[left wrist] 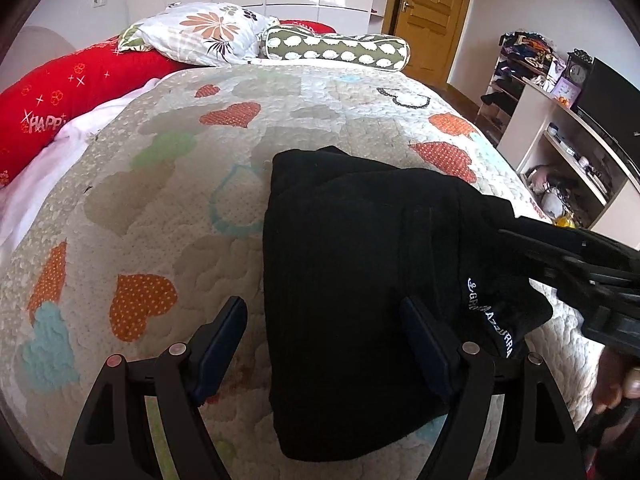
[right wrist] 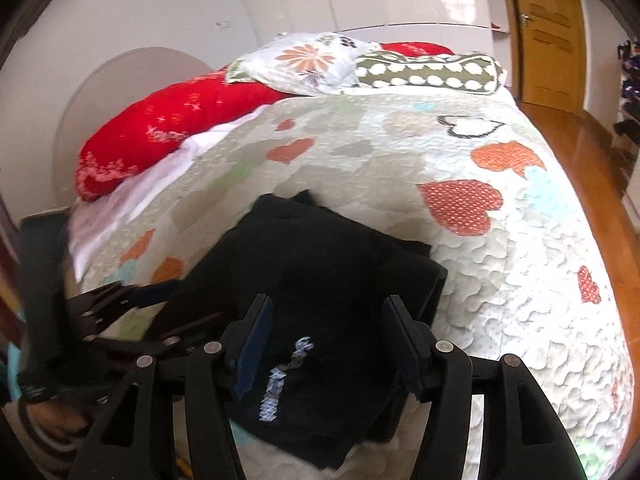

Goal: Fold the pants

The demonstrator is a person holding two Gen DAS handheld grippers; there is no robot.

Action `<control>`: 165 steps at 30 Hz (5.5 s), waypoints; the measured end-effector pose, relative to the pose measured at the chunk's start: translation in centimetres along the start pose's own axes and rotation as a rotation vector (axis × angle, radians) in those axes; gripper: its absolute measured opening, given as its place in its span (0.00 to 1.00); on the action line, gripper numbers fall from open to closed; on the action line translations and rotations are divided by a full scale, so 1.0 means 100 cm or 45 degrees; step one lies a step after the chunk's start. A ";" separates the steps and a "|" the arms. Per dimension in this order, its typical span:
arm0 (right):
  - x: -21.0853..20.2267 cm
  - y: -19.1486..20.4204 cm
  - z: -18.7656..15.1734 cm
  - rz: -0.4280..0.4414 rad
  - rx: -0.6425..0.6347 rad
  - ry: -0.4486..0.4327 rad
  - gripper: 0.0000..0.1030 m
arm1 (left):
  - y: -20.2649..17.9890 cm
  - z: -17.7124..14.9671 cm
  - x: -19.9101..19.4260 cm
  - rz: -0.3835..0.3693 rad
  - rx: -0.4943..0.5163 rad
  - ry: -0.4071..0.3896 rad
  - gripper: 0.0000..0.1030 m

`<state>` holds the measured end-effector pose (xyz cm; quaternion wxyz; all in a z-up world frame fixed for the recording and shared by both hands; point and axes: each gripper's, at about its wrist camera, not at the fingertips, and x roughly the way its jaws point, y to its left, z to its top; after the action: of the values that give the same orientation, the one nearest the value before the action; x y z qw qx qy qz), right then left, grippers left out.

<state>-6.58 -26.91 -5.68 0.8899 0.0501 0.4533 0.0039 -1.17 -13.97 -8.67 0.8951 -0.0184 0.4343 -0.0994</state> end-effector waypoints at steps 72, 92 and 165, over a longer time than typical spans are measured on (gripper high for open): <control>-0.027 -0.003 -0.020 -0.133 0.056 -0.042 0.84 | 0.005 -0.010 -0.040 0.197 0.046 -0.184 0.79; 0.012 -0.036 -0.024 -0.012 0.191 0.066 0.84 | 0.046 0.005 -0.015 0.017 -0.120 -0.094 0.79; 0.061 0.018 0.059 -0.086 -0.087 -0.074 0.61 | 0.063 0.063 0.025 0.172 -0.075 -0.172 0.68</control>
<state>1.86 -25.27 -6.93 0.9036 0.0047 0.4283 -0.0121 6.25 -8.60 -7.44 0.9261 -0.0220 0.3759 -0.0244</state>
